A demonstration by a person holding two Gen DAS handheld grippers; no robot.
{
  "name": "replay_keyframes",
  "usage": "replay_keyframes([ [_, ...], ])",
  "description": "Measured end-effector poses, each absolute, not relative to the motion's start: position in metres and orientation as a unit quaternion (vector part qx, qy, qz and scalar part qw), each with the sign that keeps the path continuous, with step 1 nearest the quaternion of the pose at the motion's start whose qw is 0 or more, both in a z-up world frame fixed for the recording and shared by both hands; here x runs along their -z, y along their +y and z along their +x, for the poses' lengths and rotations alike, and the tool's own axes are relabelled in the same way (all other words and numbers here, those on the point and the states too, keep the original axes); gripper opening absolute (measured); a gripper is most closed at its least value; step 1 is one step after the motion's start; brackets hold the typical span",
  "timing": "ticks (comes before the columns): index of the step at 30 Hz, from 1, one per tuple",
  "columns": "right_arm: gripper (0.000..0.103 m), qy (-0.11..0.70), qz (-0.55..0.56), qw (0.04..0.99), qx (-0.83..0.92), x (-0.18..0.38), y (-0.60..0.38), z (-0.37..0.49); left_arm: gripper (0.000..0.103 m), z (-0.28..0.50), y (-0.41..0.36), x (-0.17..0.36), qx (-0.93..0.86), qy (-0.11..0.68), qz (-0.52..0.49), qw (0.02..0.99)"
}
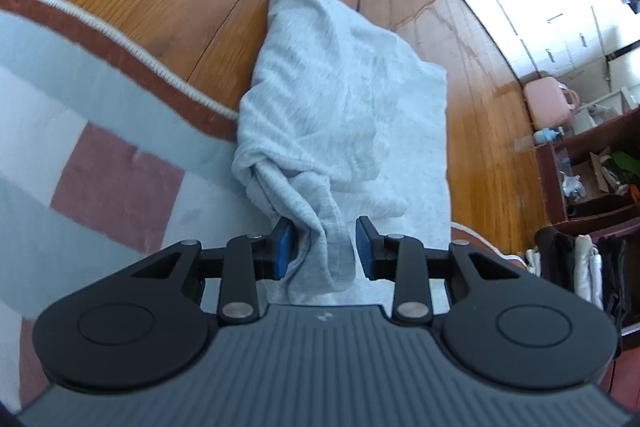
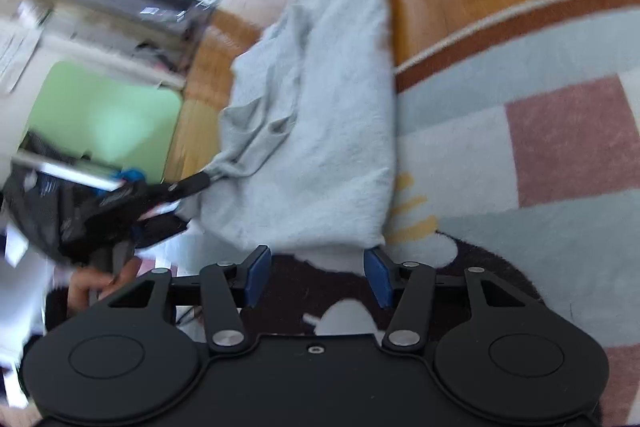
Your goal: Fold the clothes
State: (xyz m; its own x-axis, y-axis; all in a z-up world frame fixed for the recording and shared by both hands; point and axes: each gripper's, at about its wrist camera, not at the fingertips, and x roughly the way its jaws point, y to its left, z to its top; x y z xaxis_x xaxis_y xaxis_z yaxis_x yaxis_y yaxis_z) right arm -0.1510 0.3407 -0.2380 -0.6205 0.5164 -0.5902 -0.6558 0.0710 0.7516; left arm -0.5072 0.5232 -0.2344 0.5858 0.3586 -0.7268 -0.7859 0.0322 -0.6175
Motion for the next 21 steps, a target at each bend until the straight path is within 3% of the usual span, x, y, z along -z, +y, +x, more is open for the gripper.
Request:
replay_keyframes([
  [7,0.058,0.574,-0.075,0.475,-0.663,0.239,0.328,-0.129,0.039,-0.506,0.52,0.241,-0.431,0.237,-0.56,0.666],
  [18,0.059,0.605,-0.035,0.438,-0.664,0.255,0.352,-0.123,0.041,-0.496,0.523,0.243,-0.444,0.256,-0.539,0.668],
  [20,0.047,0.591,-0.046,0.45,-0.667,0.252,0.356,-0.134,0.041,-0.493,0.521,0.242,-0.449,0.261,-0.533,0.668],
  [21,0.031,0.584,-0.052,0.457,-0.669,0.251,0.358,-0.139,0.041,-0.492,0.52,0.241,-0.451,0.263,-0.531,0.667],
])
